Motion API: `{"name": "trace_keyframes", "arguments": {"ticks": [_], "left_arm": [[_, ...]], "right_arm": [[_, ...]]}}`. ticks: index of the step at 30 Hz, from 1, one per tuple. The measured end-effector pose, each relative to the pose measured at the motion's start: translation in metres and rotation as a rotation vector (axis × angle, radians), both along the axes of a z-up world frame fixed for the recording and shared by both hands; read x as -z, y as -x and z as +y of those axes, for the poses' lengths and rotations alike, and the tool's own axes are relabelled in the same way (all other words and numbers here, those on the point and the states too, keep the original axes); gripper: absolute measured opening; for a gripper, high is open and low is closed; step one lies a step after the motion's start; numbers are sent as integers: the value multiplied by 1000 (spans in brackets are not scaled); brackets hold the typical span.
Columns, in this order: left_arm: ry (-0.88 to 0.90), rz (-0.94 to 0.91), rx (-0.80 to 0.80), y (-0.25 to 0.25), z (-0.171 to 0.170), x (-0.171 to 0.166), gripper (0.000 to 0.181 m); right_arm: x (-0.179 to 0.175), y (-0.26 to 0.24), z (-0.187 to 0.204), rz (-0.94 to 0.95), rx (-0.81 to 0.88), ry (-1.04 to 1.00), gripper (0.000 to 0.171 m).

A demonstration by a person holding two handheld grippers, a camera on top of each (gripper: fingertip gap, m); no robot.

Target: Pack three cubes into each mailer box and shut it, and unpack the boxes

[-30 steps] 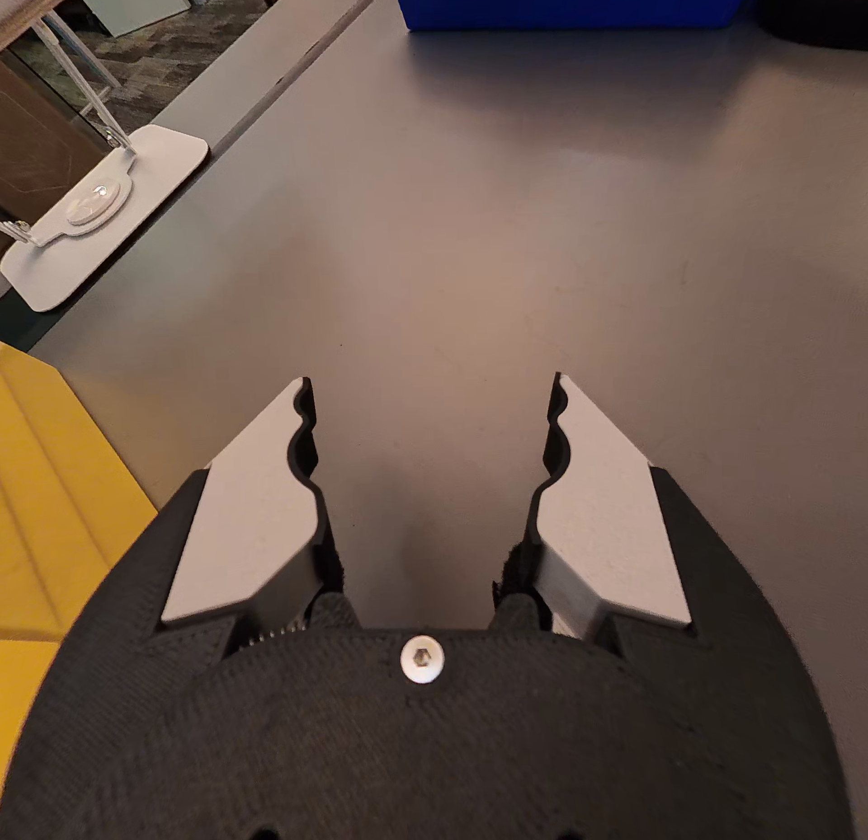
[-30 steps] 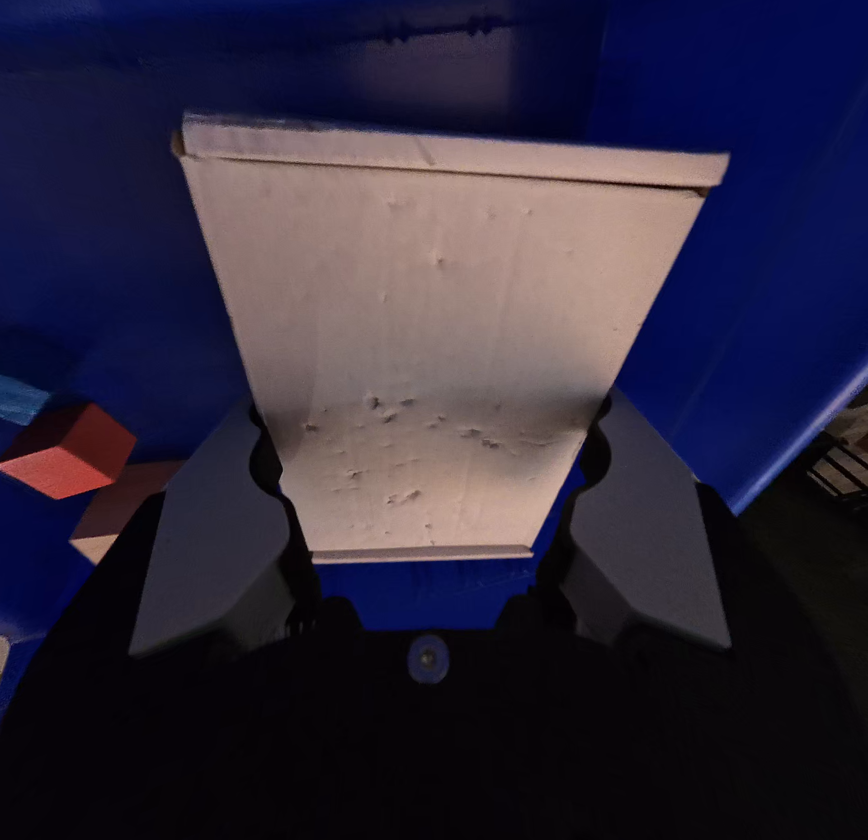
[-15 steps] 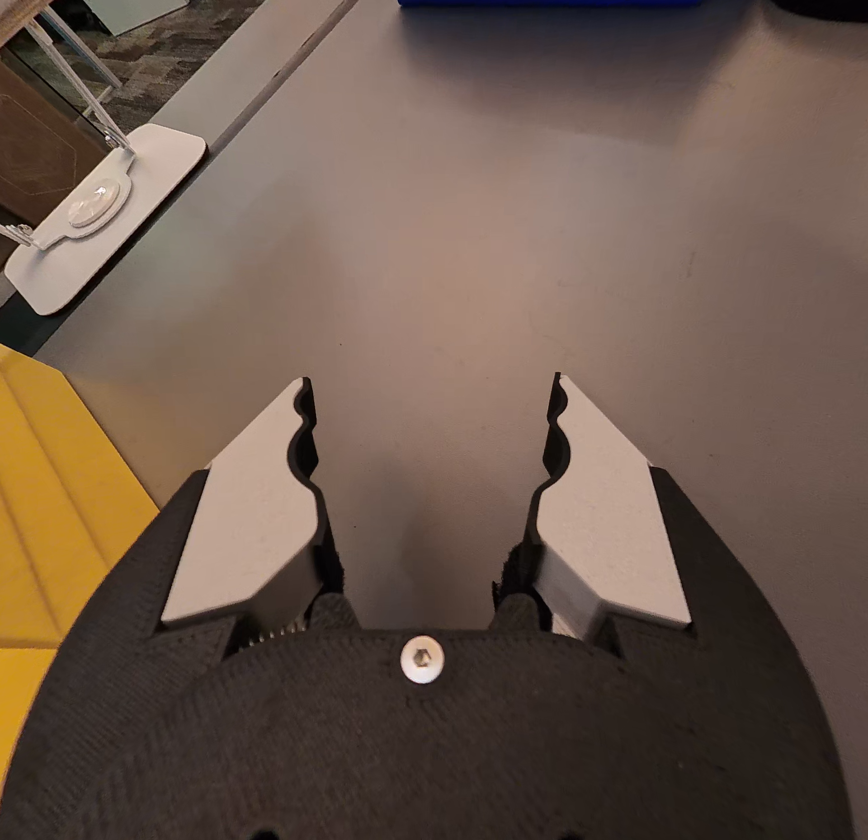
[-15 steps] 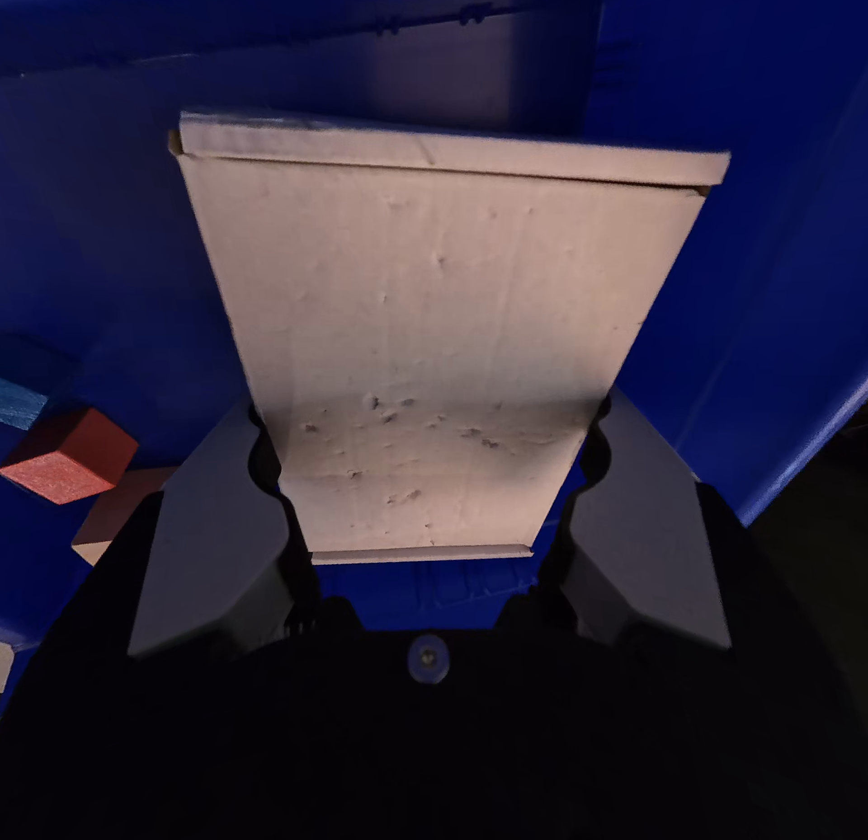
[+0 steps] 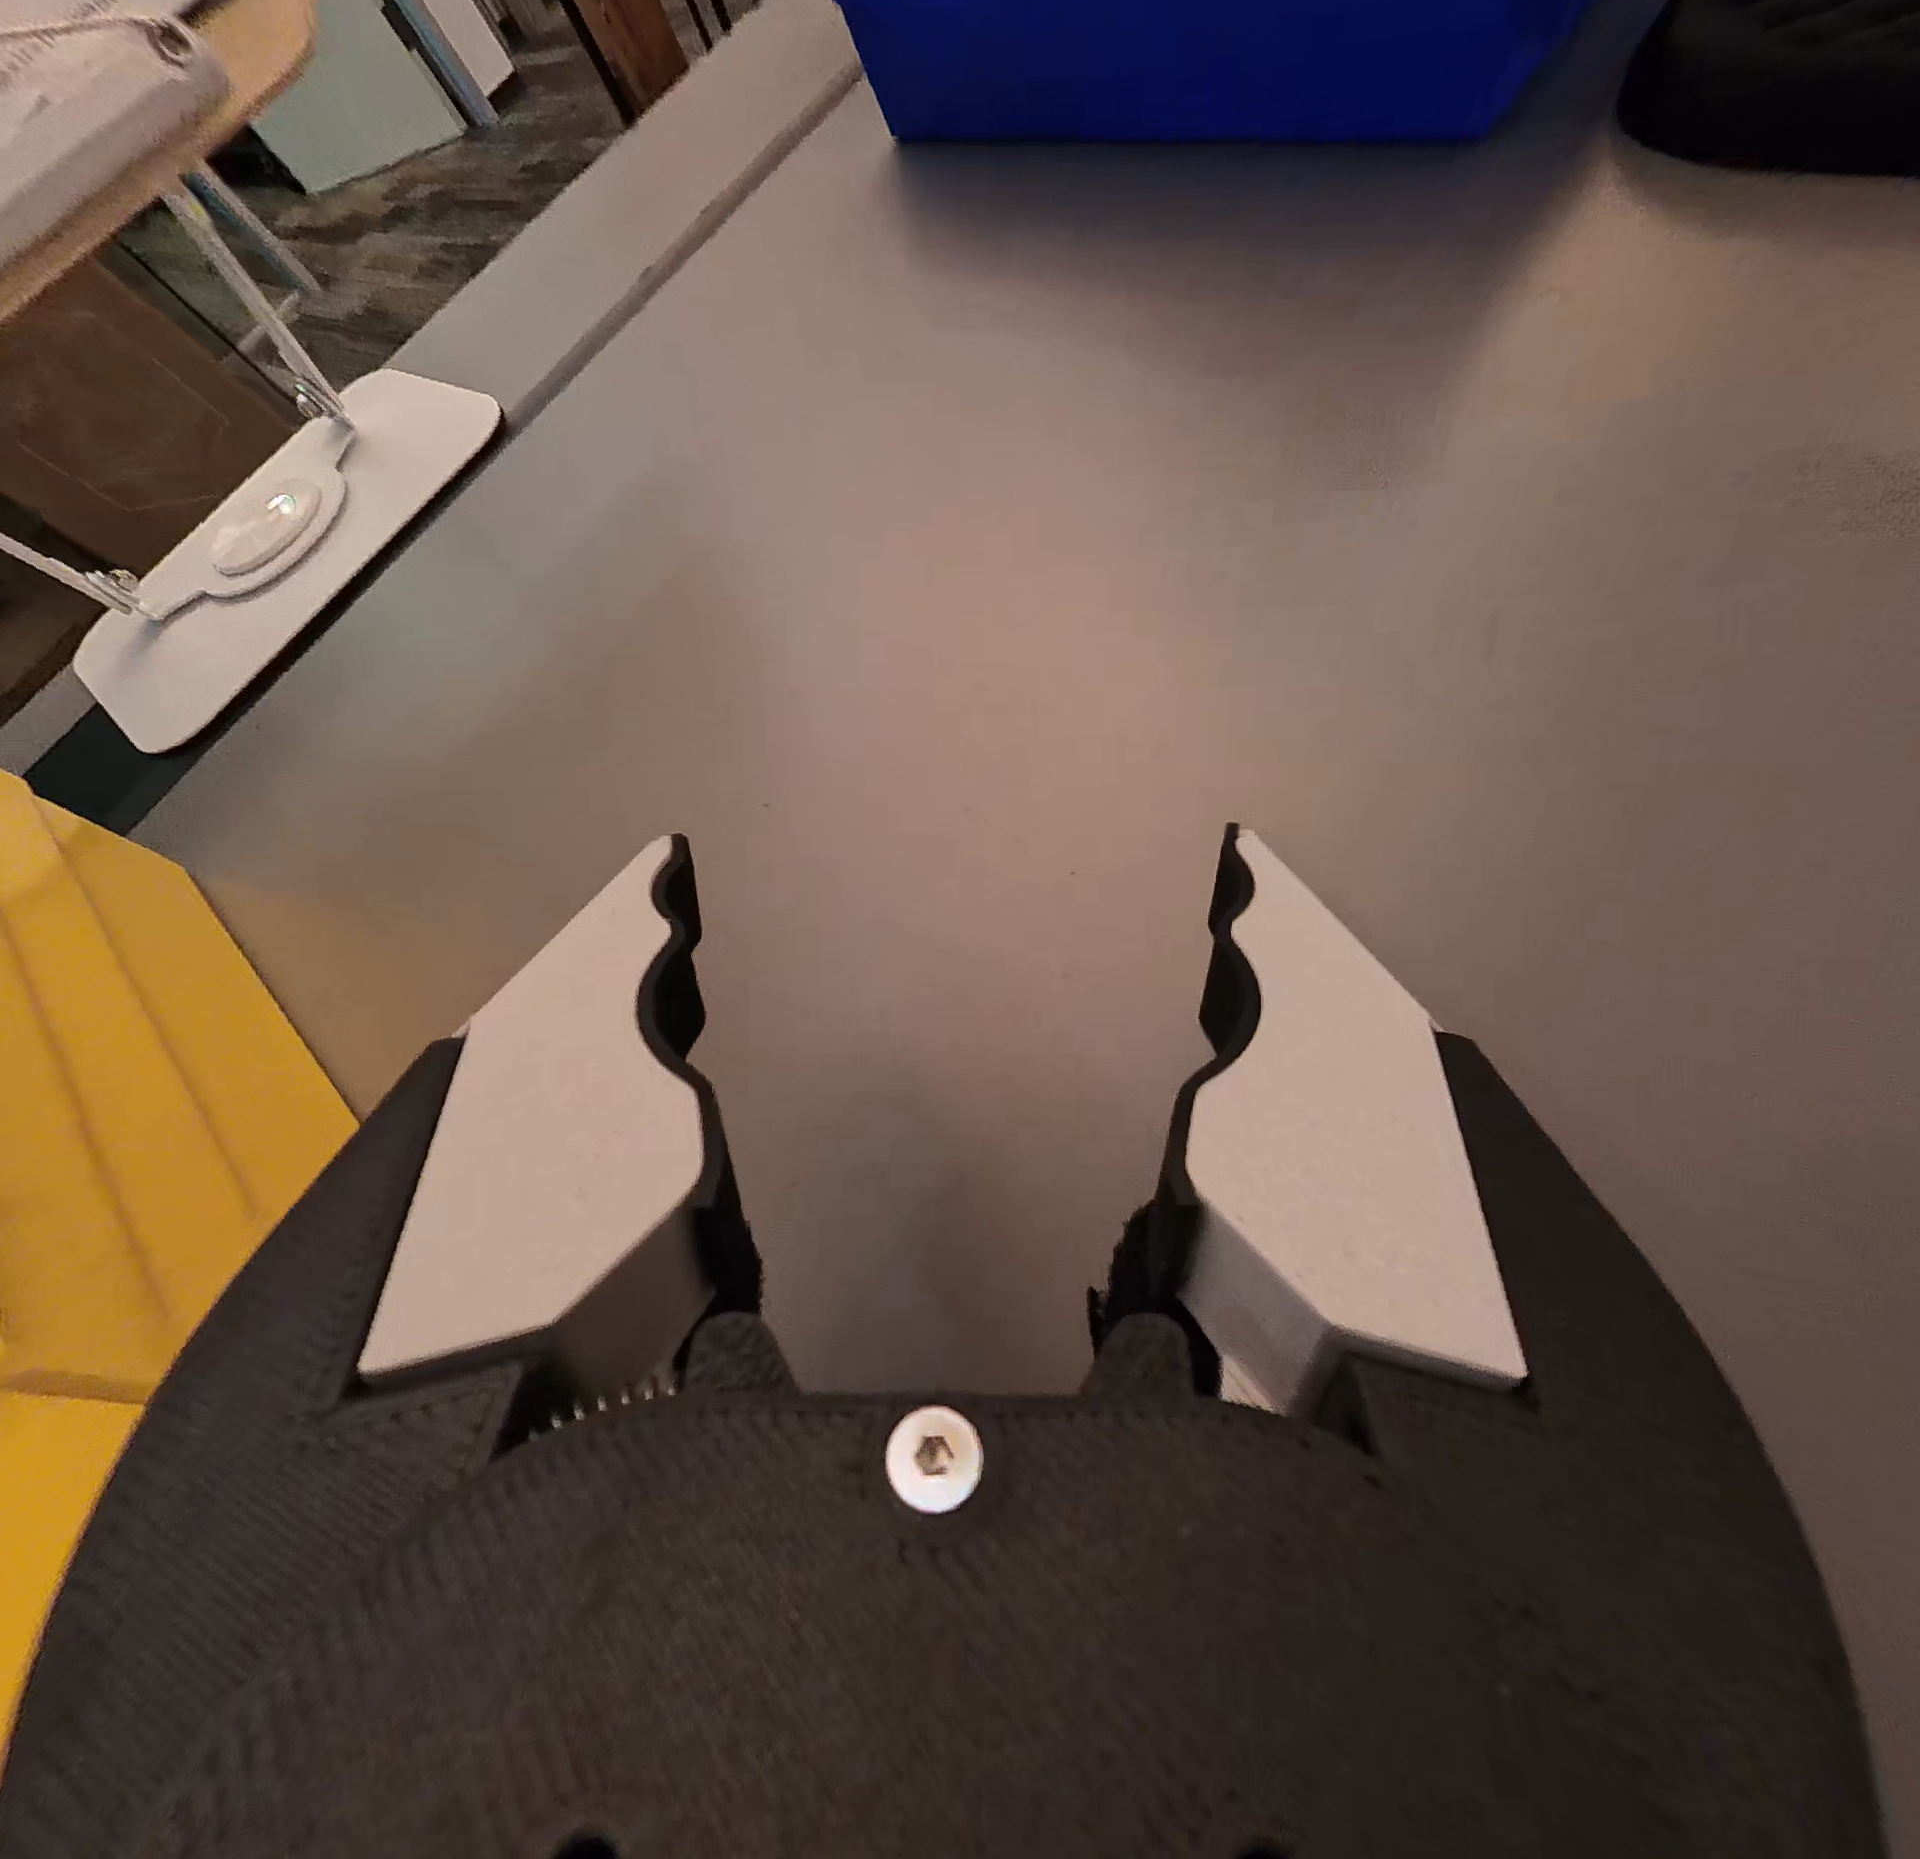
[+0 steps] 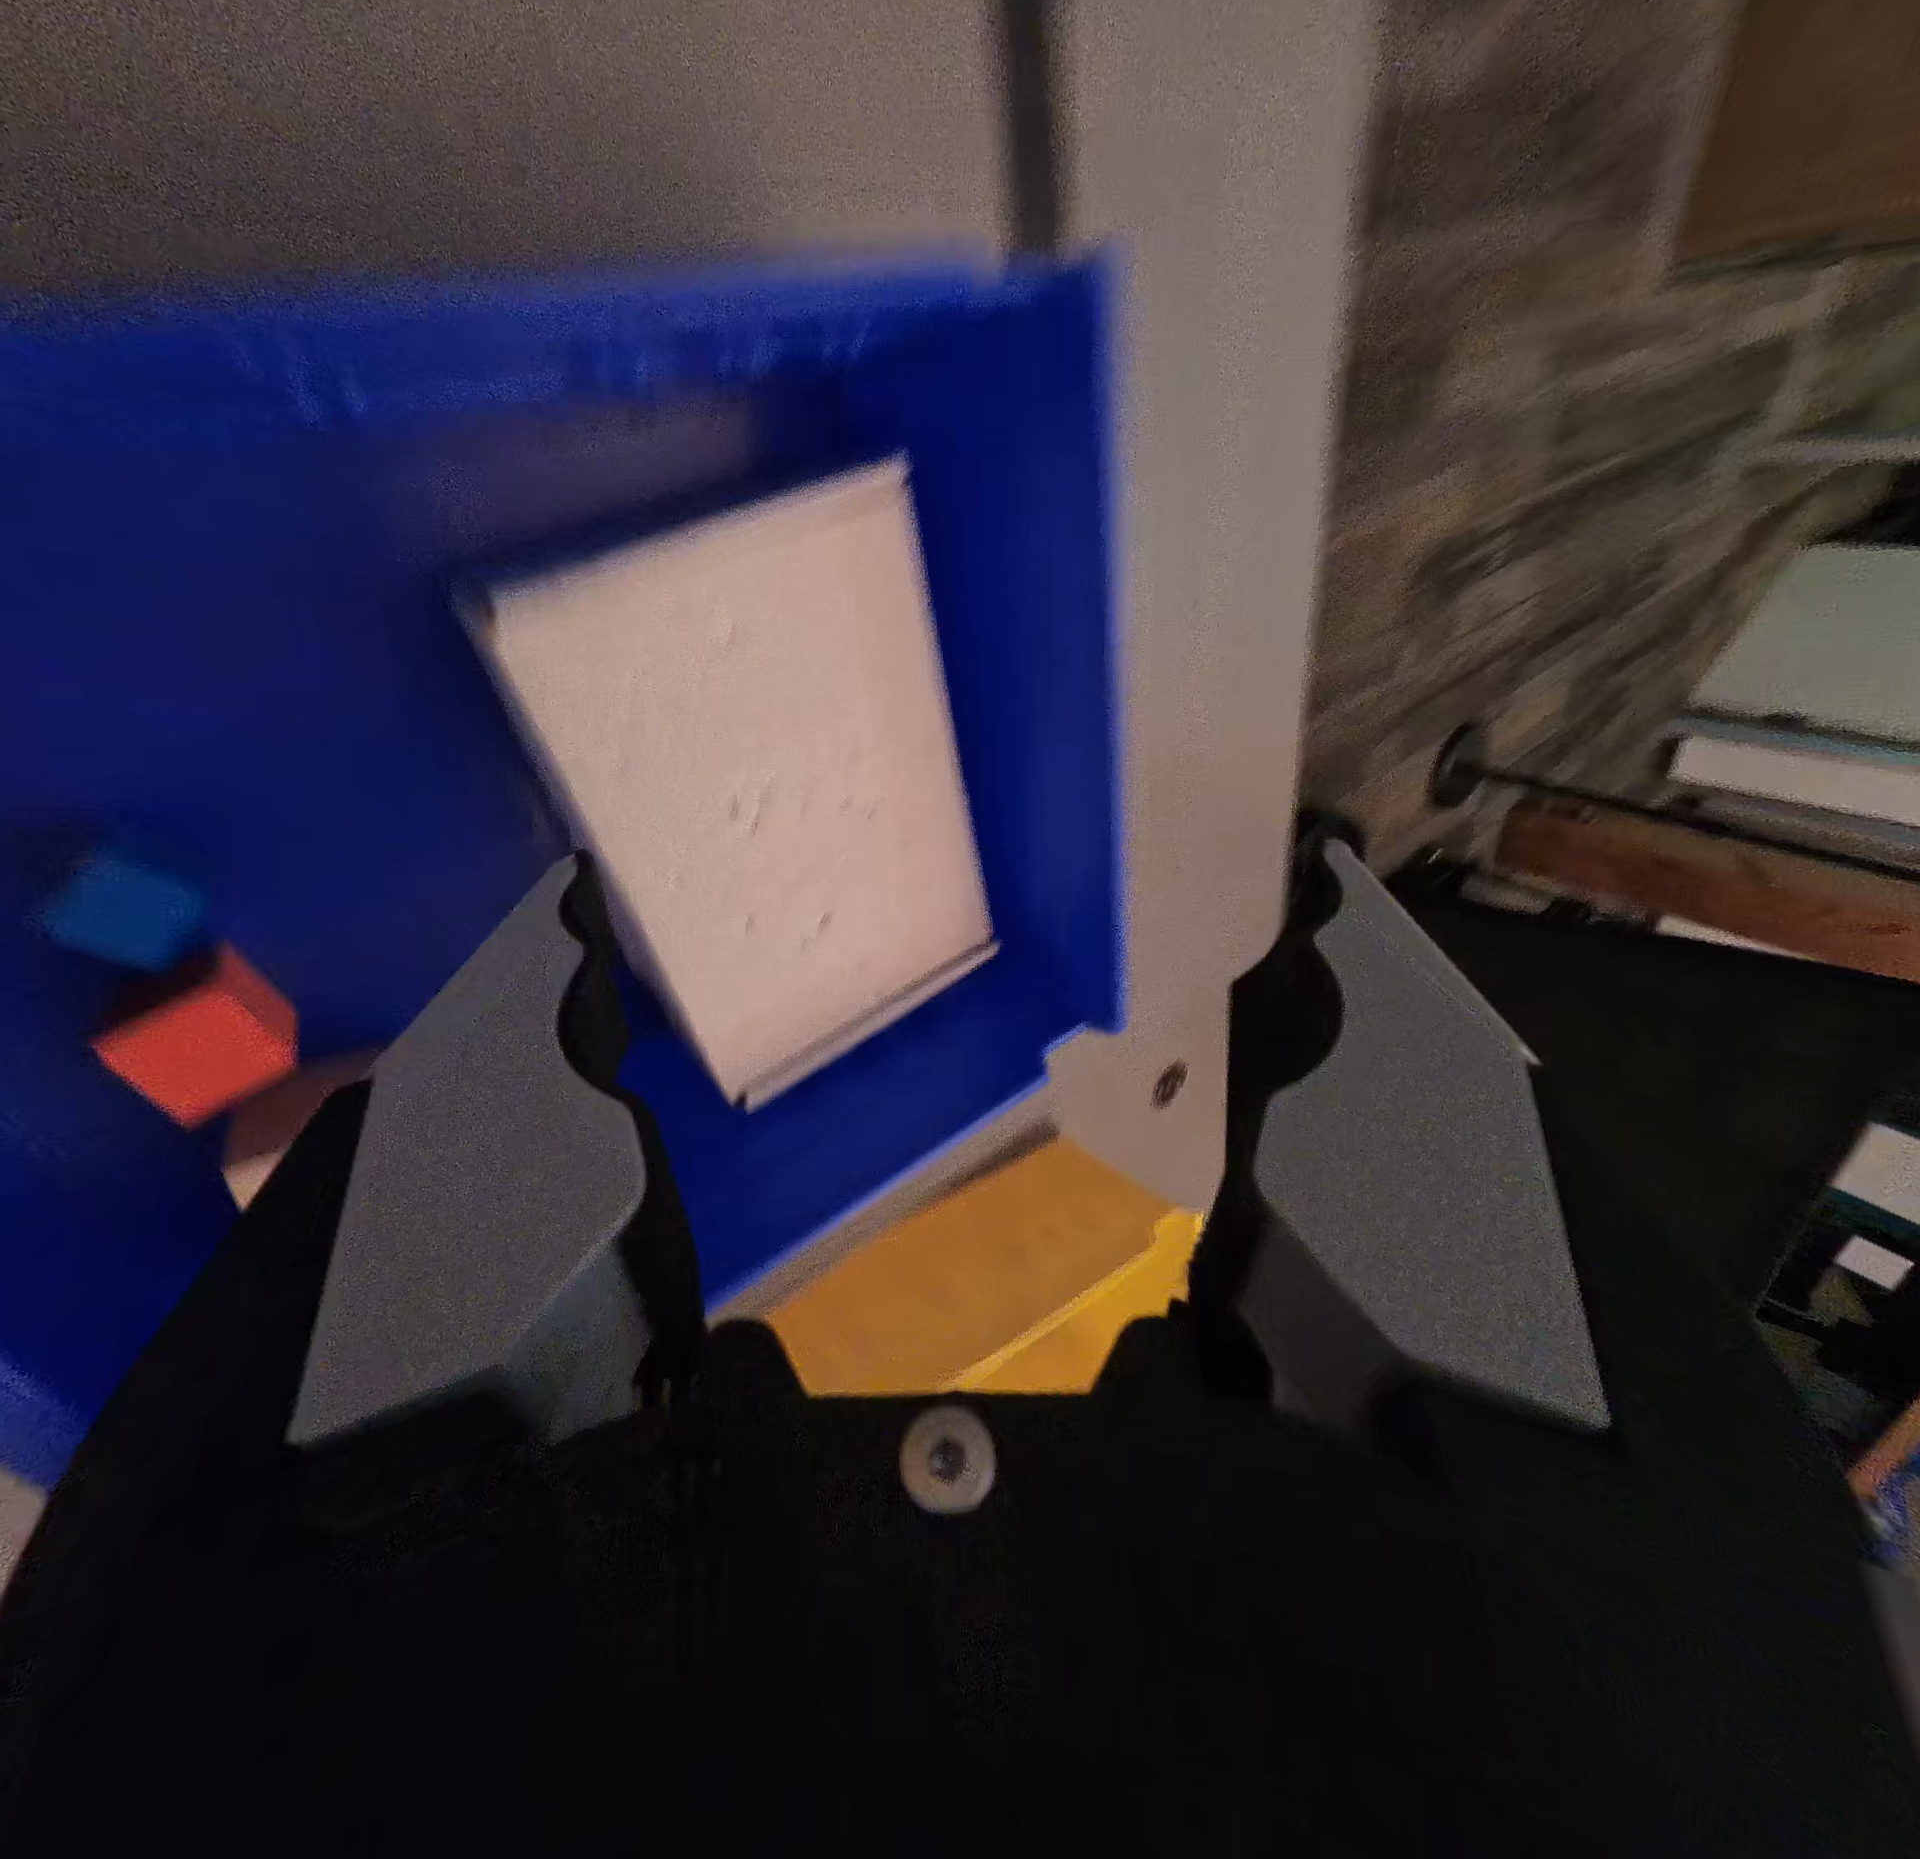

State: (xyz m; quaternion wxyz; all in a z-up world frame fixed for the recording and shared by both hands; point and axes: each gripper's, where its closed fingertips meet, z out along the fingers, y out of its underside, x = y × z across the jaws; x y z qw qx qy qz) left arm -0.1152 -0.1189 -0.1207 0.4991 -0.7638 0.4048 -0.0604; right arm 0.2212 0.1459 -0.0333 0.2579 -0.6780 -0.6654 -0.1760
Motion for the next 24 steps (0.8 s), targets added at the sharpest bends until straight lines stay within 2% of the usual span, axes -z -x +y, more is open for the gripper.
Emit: {"name": "trace_keyframes", "arguments": {"ticks": [3, 6, 8, 10, 12, 13, 15, 18, 23, 24], "left_arm": [[-35, -114, -7, 3, 2, -27, 97], [-125, -256, -69, 24, 13, -77, 95], [-241, -277, -153, 57, 26, -115, 96], [-366, -191, -227, 94, 42, -147, 97], [-353, -39, -276, 130, 65, -158, 101], [-285, 34, -287, 146, 78, -153, 110], [-112, 166, -255, 168, 103, -134, 120], [82, 342, -140, 189, 129, -96, 110], [391, 550, -40, 213, 164, -38, 137], [425, 600, -32, 219, 171, -31, 137]], "right_arm": [[-79, 48, -22, 402, -26, -189, 128], [-160, 80, -65, 878, -73, -351, 126], [-192, 90, -97, 1139, -152, -425, 129], [-213, 96, -119, 1275, -217, -498, 123], [-220, 103, -122, 1300, -199, -485, 117], [-222, 109, -123, 1292, -203, -465, 117], [-220, 120, -125, 1250, -238, -433, 119], [-213, 130, -122, 1238, -274, -433, 121], [-172, 153, -114, 1030, -348, -354, 125], [-170, 156, -113, 1016, -353, -351, 125]]}}
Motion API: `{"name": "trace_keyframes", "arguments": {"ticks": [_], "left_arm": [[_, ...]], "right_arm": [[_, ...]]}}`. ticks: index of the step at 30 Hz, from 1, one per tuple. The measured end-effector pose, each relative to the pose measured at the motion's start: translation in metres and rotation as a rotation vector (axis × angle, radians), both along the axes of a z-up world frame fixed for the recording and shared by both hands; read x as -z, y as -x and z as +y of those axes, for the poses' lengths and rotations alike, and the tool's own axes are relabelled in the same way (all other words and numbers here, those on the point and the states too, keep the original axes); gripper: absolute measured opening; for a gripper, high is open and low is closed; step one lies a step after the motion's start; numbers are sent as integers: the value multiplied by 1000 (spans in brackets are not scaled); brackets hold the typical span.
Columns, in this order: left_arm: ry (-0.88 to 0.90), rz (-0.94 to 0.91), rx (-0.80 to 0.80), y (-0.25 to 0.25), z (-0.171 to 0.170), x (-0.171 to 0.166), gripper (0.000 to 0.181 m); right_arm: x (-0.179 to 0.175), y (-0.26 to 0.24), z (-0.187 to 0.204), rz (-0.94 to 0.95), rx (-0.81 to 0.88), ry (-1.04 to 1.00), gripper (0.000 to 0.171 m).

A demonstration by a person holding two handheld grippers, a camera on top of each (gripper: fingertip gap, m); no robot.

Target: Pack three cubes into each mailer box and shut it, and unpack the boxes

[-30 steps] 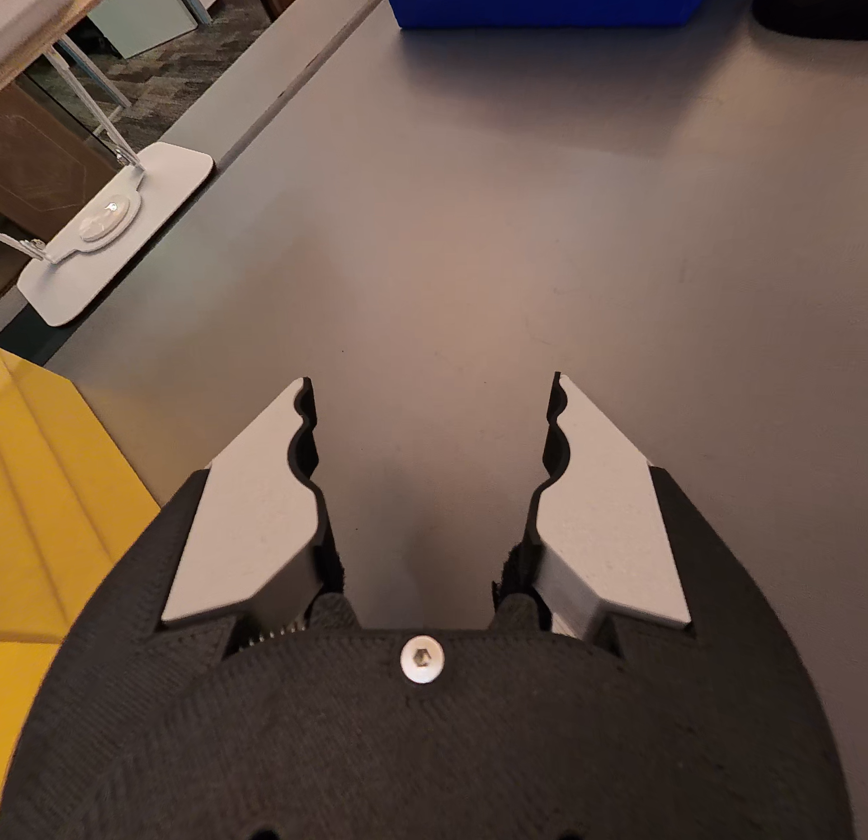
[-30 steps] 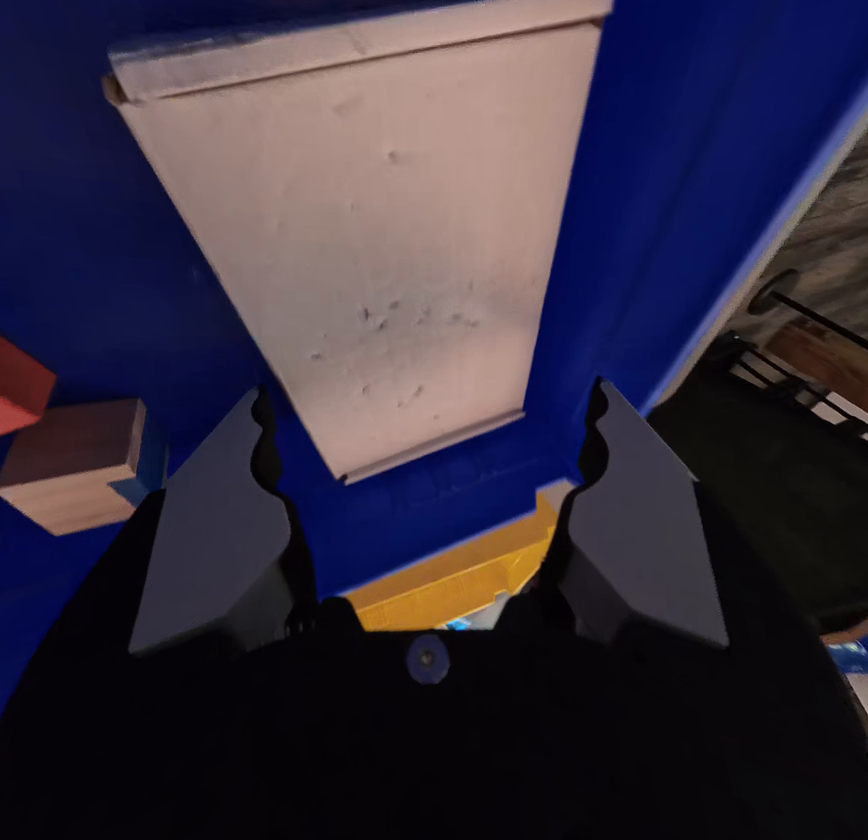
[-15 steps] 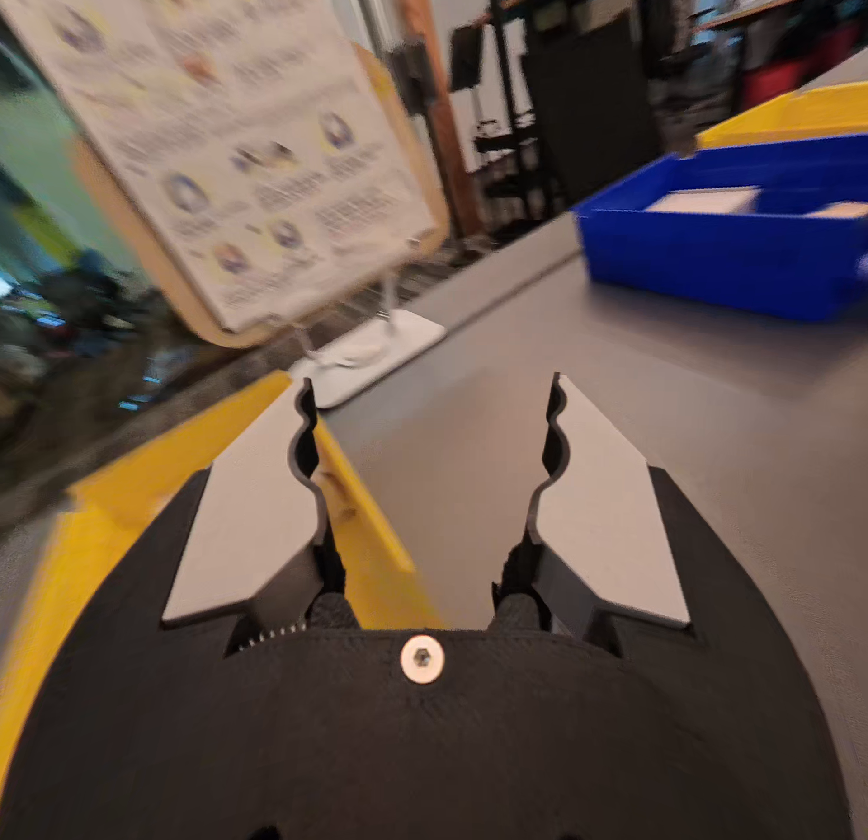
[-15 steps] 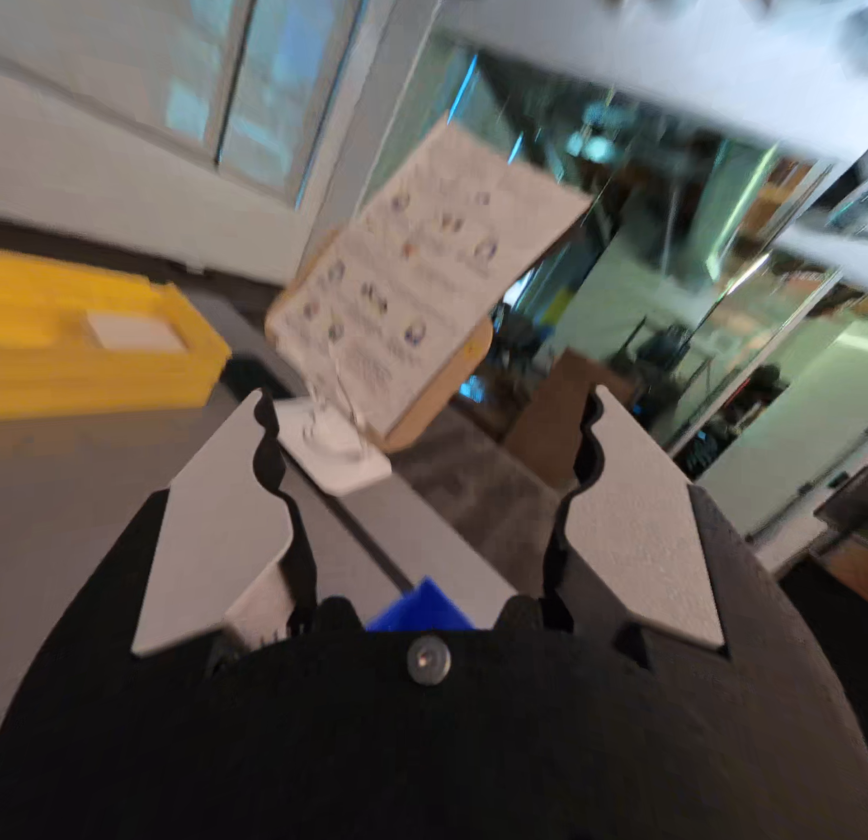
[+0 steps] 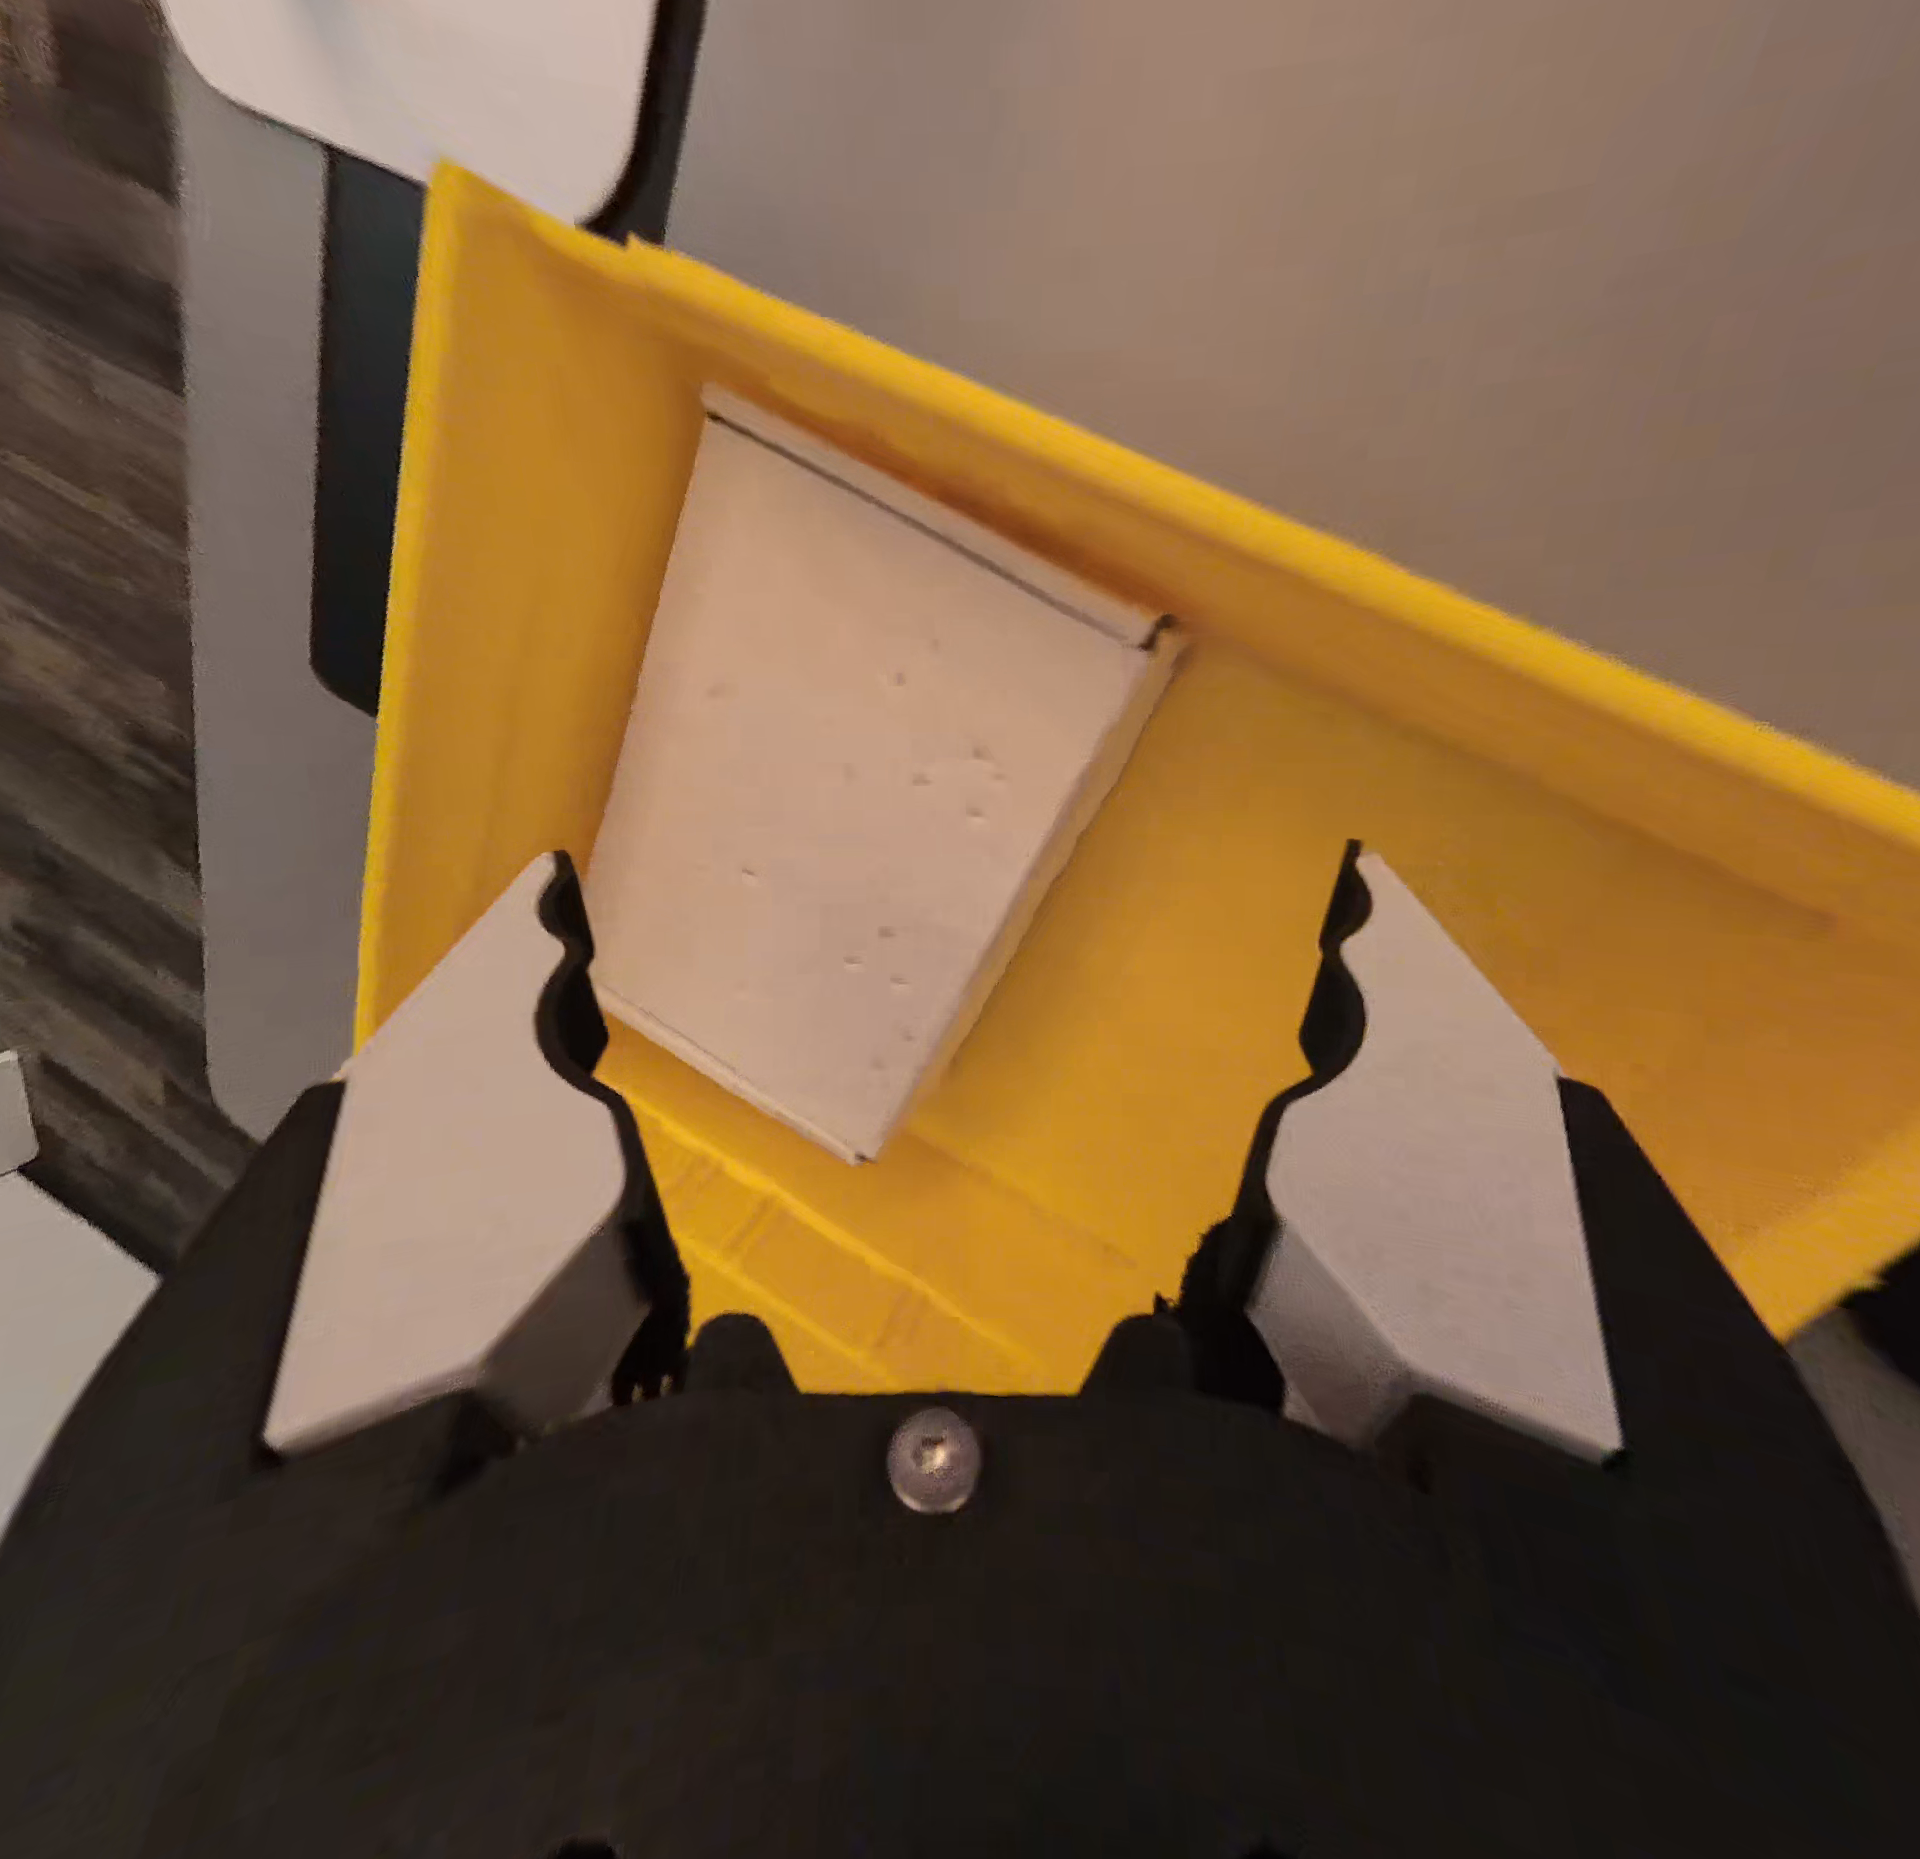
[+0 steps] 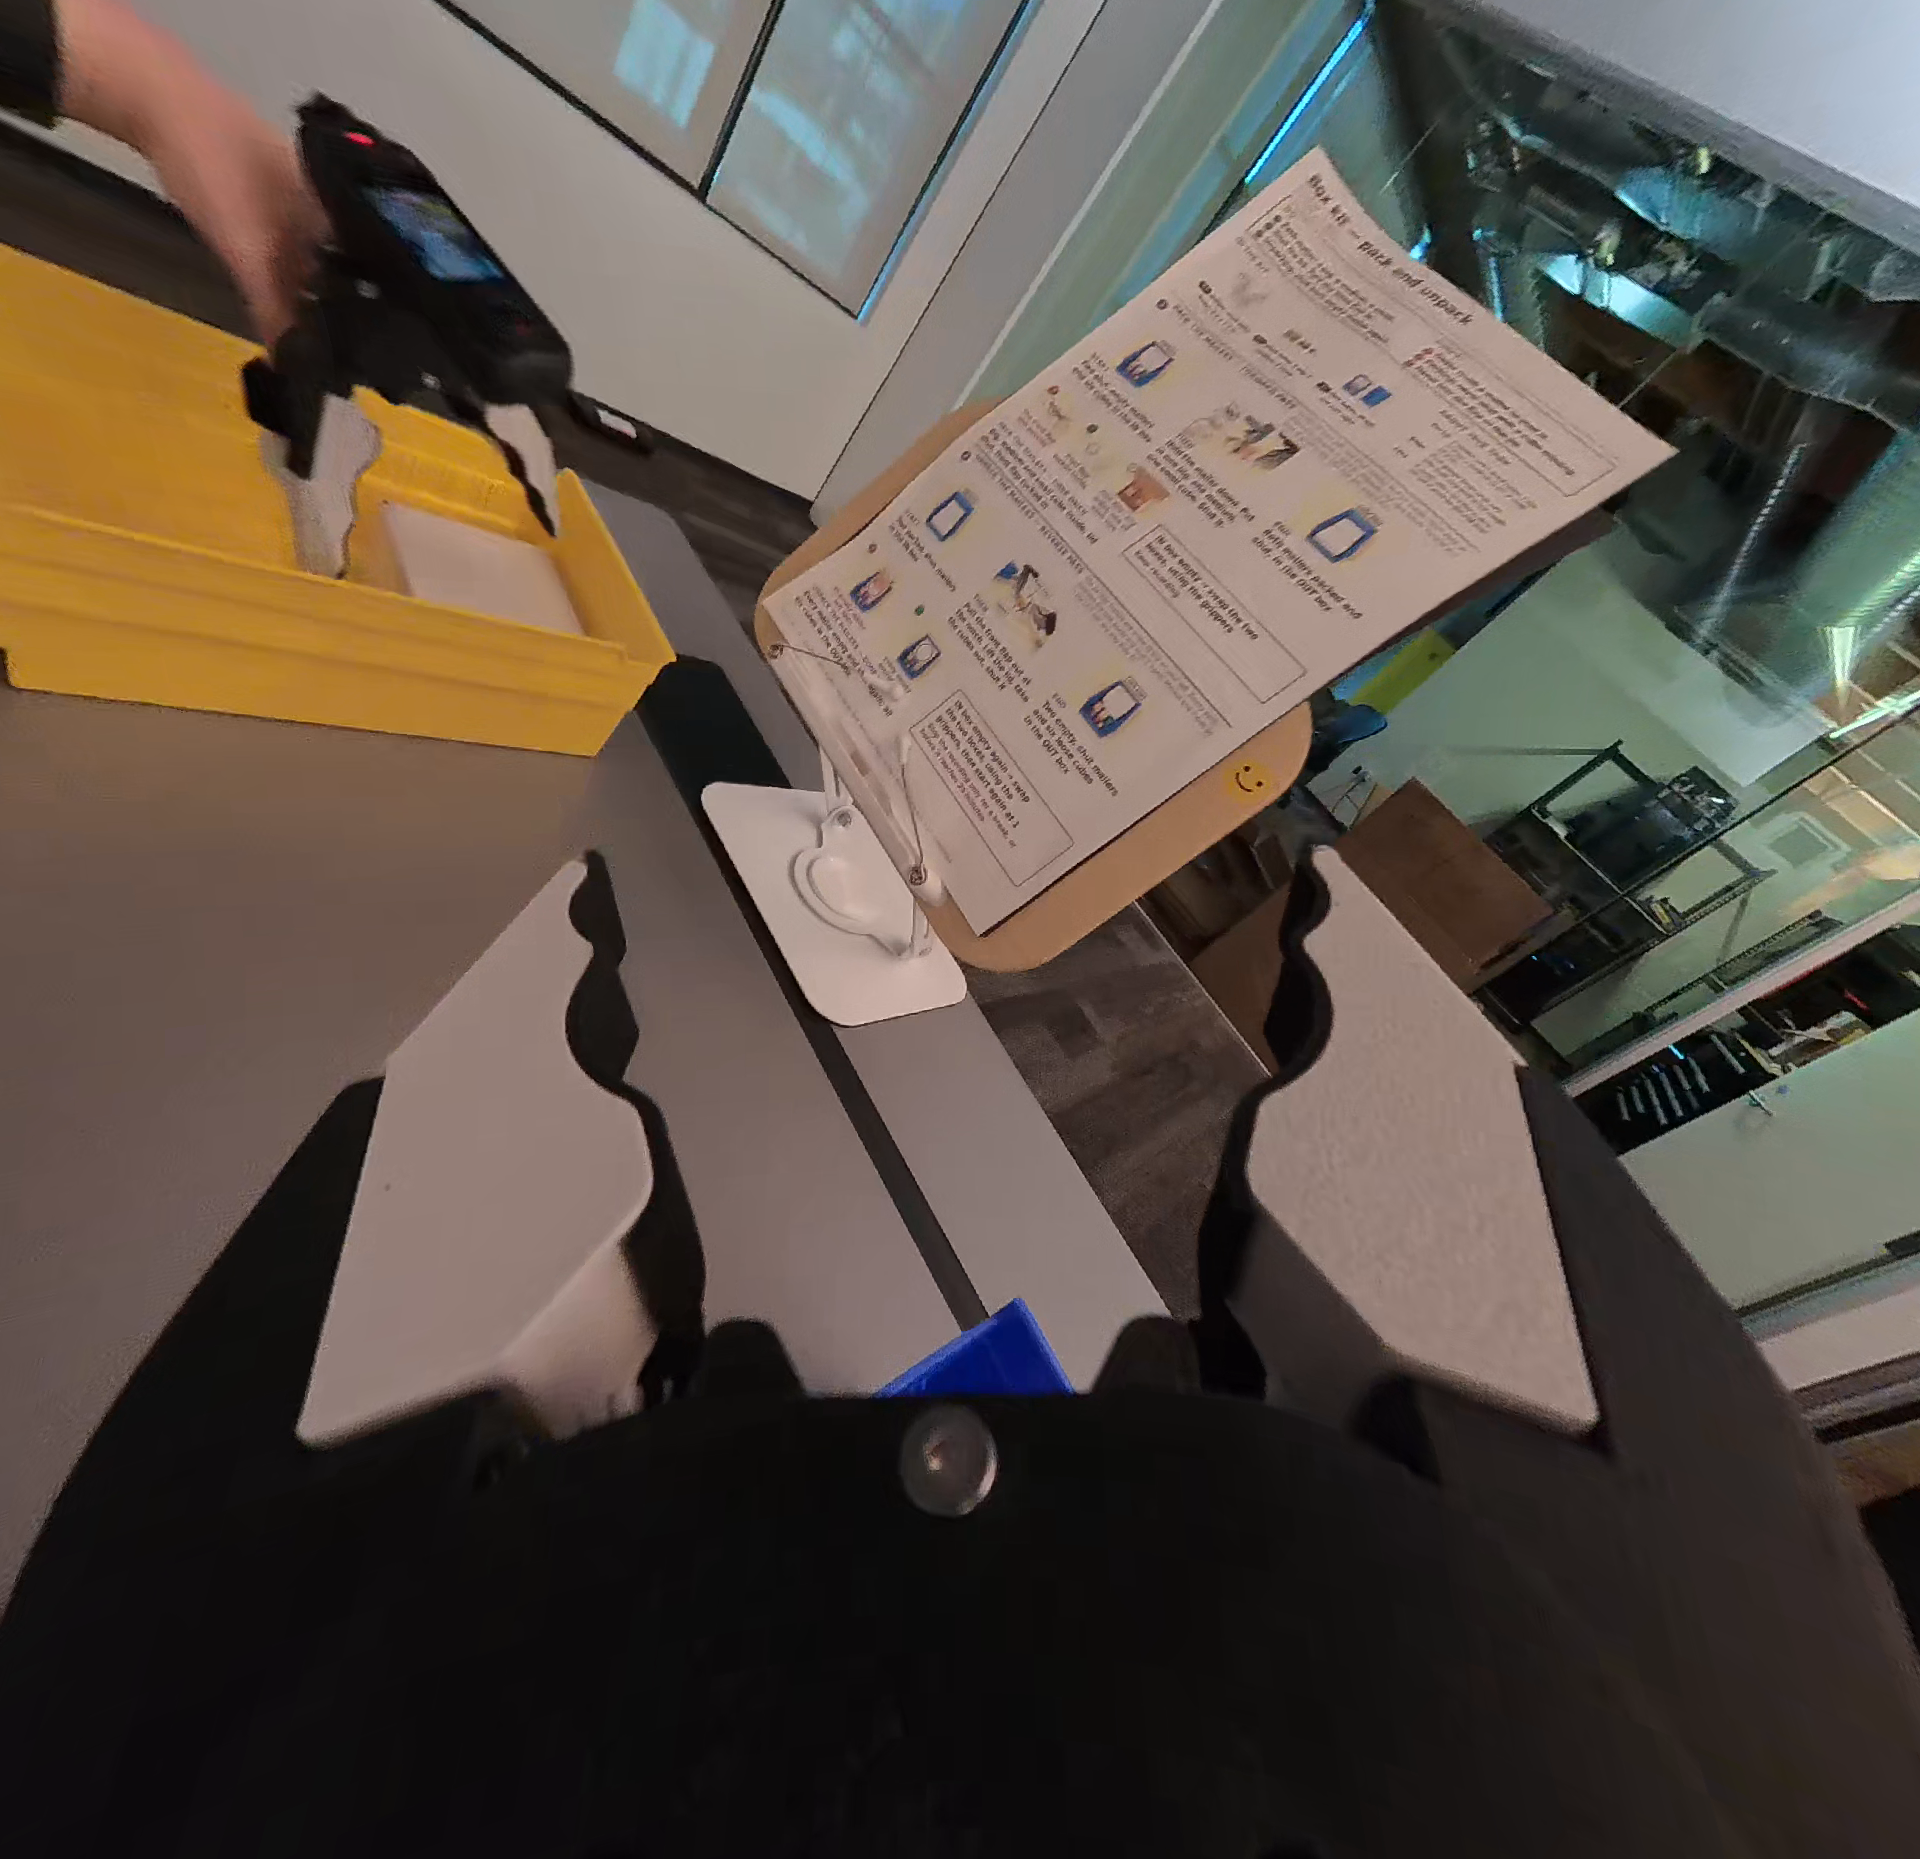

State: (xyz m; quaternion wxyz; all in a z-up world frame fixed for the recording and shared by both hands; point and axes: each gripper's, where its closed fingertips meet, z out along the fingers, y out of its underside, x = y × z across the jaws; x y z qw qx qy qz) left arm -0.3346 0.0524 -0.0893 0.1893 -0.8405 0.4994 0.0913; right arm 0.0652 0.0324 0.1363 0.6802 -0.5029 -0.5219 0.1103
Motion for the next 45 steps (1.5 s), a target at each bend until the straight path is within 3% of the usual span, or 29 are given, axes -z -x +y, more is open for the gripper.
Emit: {"name": "trace_keyframes", "arguments": {"ticks": [5, 14, 16, 22, 31, 35, 45], "left_arm": [[144, 145, 73, 20, 25, 27, 140], [241, 137, 176, 31, 35, 47, 123], [255, 111, 163, 29, 31, 46, 130], [278, 185, 192, 40, 3, 47, 126], [317, 168, 173, 42, 12, 58, 140], [383, 174, 174, 43, 5, 71, 139], [429, 167, 80, 49, 1, 66, 133]], "right_arm": [[12, 13, -3, -56, -32, 1, 125], [41, 31, 4, -182, -26, 32, 125], [49, 35, 5, -212, -28, 40, 125], [65, 41, 9, -267, -29, 61, 125], [73, 41, 8, -304, -29, 69, 125], [74, 40, 10, -298, -32, 82, 125], [86, 43, 13, -343, -31, 102, 124]]}}
